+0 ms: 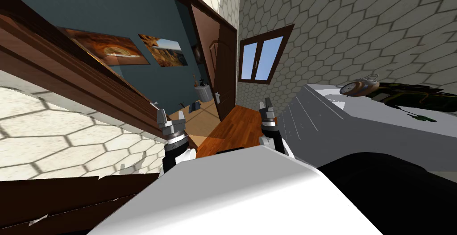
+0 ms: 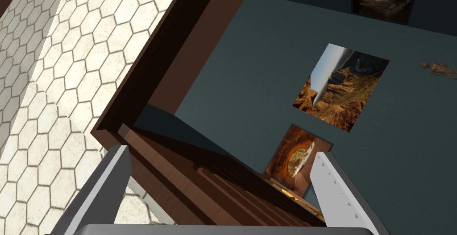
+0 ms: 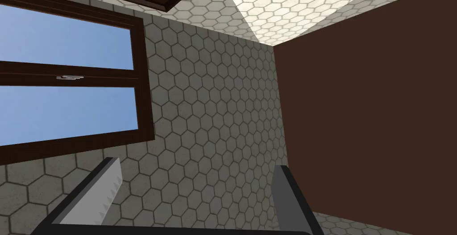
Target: Push the door open
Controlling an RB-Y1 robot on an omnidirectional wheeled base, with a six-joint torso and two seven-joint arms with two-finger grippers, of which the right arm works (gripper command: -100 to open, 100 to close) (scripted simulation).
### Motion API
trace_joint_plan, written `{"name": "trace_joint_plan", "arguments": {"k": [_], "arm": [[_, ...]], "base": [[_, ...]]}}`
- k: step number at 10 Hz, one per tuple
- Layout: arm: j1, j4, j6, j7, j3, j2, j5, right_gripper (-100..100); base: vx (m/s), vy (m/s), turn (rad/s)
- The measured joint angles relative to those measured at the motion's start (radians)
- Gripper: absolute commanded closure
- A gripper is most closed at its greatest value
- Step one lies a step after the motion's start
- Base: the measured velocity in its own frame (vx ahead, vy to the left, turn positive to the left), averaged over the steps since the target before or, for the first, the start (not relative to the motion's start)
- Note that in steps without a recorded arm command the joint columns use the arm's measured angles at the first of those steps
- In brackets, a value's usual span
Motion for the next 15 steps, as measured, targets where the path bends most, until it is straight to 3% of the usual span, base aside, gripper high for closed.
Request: {"name": "trace_joint_plan", "arguments": {"k": [4, 6, 9, 11, 15], "arm": [[-0.006, 0.039, 0.01, -0.029, 0.043, -0.015, 0.032, -100], [-0.018, 0.065, 0.029, -0.053, 0.076, -0.024, 0.057, -100], [-0.018, 0.125, 0.031, -0.103, 0.131, -0.045, 0.098, -100], [-0.015, 0.137, 0.057, -0.126, 0.182, -0.046, 0.134, -100], [-0.046, 0.222, 0.079, -0.179, 0.251, -0.056, 0.188, -100]], "base": [[0.233, -0.039, 0.043], [0.242, -0.048, 0.062], [0.227, -0.039, 0.059], [0.178, -0.052, 0.055], [0.164, -0.052, 0.065]]}}
